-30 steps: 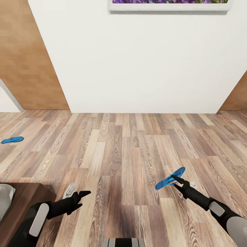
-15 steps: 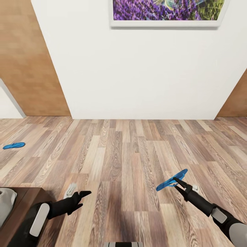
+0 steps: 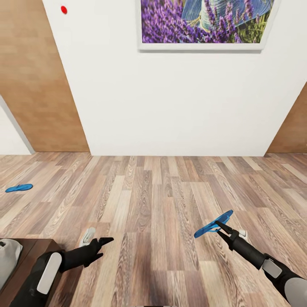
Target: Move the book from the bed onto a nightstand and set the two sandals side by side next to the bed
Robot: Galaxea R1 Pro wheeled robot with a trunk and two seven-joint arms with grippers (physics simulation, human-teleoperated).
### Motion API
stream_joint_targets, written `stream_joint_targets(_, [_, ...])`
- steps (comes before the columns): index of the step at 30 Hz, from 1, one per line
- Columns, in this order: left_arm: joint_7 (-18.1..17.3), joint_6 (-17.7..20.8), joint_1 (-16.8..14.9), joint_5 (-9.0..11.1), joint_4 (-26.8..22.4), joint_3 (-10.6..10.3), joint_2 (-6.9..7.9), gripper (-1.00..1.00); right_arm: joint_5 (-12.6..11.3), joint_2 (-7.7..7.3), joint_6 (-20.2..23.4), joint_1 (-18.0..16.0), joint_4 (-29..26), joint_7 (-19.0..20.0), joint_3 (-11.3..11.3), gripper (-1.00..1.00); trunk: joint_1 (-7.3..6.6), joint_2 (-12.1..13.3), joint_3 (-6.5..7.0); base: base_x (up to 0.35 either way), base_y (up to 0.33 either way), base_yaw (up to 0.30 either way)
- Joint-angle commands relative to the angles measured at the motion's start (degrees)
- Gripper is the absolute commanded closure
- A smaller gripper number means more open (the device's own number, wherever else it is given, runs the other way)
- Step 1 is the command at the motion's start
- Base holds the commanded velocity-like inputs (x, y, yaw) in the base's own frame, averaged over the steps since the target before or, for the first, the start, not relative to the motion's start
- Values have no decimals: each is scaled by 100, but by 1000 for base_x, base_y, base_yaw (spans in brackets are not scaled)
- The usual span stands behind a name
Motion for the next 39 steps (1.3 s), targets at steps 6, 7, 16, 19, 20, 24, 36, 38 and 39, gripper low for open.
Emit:
stream_joint_targets(6, [-45,27,-4,-41,0,13,-2,-100,24,4,77,-2,1,-15,-42,100,-16,7,129,0,0,0])
stream_joint_targets(7, [-45,27,-4,-41,0,13,-2,-100,24,4,78,-2,1,-19,-43,100,-19,8,151,0,0,0])
stream_joint_targets(16, [-45,27,-4,-41,0,13,-2,-100,31,5,80,-2,3,-25,-40,100,-42,20,350,0,0,0])
stream_joint_targets(19, [-45,27,-4,-41,0,13,-4,-100,32,5,80,-2,6,-25,-40,100,-50,24,417,0,0,0])
stream_joint_targets(20, [-45,27,-4,-41,0,13,-5,-100,32,5,80,-2,7,-25,-39,100,-53,25,439,0,0,0])
stream_joint_targets(24, [-45,27,-4,-41,0,13,-9,-100,32,8,79,-2,8,-30,-36,100,-58,28,483,0,0,0])
stream_joint_targets(36, [-45,27,-4,-41,0,13,-18,-100,41,21,79,-2,7,-28,-34,100,-71,35,594,0,0,0])
stream_joint_targets(38, [-45,27,-4,-41,2,13,-19,-100,41,22,79,-2,9,-32,-34,100,-76,37,638,0,0,0])
stream_joint_targets(39, [-45,27,-4,-41,4,13,-19,-100,41,22,79,-2,9,-29,-34,100,-78,39,660,0,0,0])
